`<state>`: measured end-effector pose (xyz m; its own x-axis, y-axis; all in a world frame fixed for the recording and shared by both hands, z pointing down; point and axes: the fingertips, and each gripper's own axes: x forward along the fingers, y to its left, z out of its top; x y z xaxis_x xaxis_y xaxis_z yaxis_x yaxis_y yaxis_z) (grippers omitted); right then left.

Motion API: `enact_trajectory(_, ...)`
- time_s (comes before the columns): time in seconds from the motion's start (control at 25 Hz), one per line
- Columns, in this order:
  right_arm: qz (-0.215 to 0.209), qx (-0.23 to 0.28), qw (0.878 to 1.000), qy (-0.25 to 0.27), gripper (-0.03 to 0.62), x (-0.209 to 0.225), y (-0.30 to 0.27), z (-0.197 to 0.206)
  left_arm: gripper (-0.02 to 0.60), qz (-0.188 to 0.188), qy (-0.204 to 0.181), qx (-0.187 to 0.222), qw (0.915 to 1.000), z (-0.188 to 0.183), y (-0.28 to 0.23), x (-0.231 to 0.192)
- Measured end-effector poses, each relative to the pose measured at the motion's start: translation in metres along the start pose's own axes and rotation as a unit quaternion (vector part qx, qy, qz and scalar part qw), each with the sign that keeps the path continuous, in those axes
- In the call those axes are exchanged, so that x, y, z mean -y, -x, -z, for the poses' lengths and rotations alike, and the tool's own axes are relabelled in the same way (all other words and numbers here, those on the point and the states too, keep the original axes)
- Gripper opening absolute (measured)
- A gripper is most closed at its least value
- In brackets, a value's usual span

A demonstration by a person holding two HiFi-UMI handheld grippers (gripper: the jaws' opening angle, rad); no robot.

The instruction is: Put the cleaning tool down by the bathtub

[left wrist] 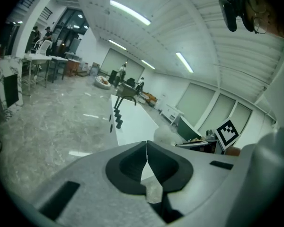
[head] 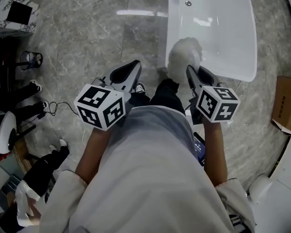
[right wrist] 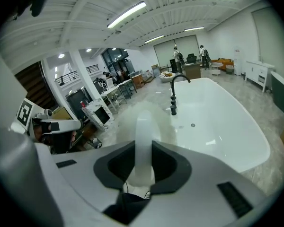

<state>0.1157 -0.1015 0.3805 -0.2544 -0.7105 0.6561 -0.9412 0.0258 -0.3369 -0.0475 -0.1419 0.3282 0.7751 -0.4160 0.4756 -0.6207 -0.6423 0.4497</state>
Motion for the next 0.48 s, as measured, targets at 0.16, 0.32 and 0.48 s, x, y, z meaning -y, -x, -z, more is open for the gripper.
enact_trajectory(0.16,-0.016,-0.015,1.000,0.015,0.075,0.009,-0.013,-0.010,0.009,-0.020,0.016,0.011,0.9996,-0.009,-0.007,-0.005)
enact_trajectory(0.32,-0.027,-0.029,0.999,0.020,0.075,0.016,-0.023,-0.015,0.009,-0.032,0.031,0.011,0.9990,-0.010,-0.014,-0.008)
enact_trajectory(0.48,-0.031,-0.042,0.998,0.018,0.076,0.025,-0.029,-0.010,0.009,-0.039,0.035,0.005,0.9986,-0.005,-0.016,-0.007)
